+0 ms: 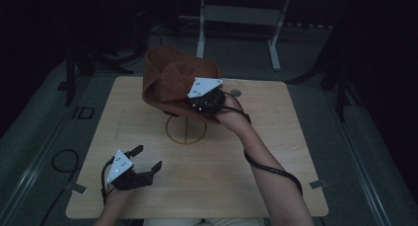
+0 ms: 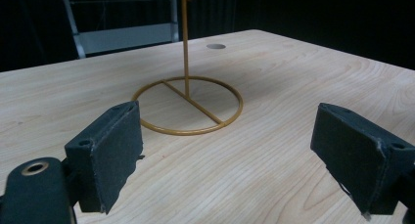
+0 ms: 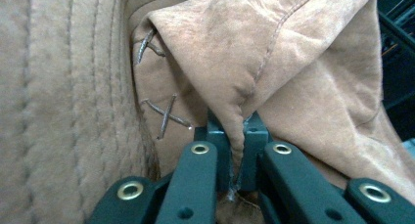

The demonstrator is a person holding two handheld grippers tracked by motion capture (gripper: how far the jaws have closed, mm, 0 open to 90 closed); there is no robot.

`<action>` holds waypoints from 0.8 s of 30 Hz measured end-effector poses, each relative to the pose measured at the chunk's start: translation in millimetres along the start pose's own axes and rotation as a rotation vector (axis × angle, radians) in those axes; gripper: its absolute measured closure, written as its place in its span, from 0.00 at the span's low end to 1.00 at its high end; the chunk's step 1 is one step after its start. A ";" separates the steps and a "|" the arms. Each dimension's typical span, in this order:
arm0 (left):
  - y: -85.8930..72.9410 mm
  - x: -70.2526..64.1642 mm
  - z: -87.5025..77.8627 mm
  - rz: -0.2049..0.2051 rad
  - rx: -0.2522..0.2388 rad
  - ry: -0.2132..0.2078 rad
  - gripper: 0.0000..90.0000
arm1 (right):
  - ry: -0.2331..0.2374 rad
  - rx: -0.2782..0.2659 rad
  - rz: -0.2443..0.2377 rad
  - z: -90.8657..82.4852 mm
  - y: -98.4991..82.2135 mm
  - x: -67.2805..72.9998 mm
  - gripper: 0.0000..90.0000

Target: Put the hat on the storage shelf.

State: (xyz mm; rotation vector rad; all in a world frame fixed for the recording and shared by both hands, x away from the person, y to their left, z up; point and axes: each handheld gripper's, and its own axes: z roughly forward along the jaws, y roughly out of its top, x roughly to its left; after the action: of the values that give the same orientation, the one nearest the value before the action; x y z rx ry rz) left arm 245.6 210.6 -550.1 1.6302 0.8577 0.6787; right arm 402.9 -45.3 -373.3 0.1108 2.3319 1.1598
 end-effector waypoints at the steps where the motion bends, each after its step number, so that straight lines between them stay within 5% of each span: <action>1: -0.2 -0.4 0.3 0.000 0.003 -0.003 0.14 | 0.005 -0.002 0.004 -0.3 -1.5 0.6 0.97; 5: -1.3 -1.4 1.4 0.001 0.008 -0.010 0.14 | 0.013 -0.002 0.003 -2.5 -6.0 3.9 0.94; 15: -3.0 -2.3 3.9 -0.008 0.013 -0.017 0.14 | 0.043 -0.013 0.022 -15.9 -8.9 10.9 0.65; 22: -3.6 -2.1 4.5 -0.009 0.018 -0.019 0.14 | 0.056 -0.023 0.048 -18.9 -12.4 9.0 0.68; 24: -4.0 -2.1 4.4 -0.011 0.019 -0.021 0.14 | 0.066 -0.024 0.061 -19.3 -12.5 9.9 0.61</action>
State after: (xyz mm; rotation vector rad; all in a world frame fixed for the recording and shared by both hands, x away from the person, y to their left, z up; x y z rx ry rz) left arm 247.2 206.9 -555.0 1.6460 0.8593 0.6468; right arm 386.8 -64.1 -377.5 0.1375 2.3864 1.2385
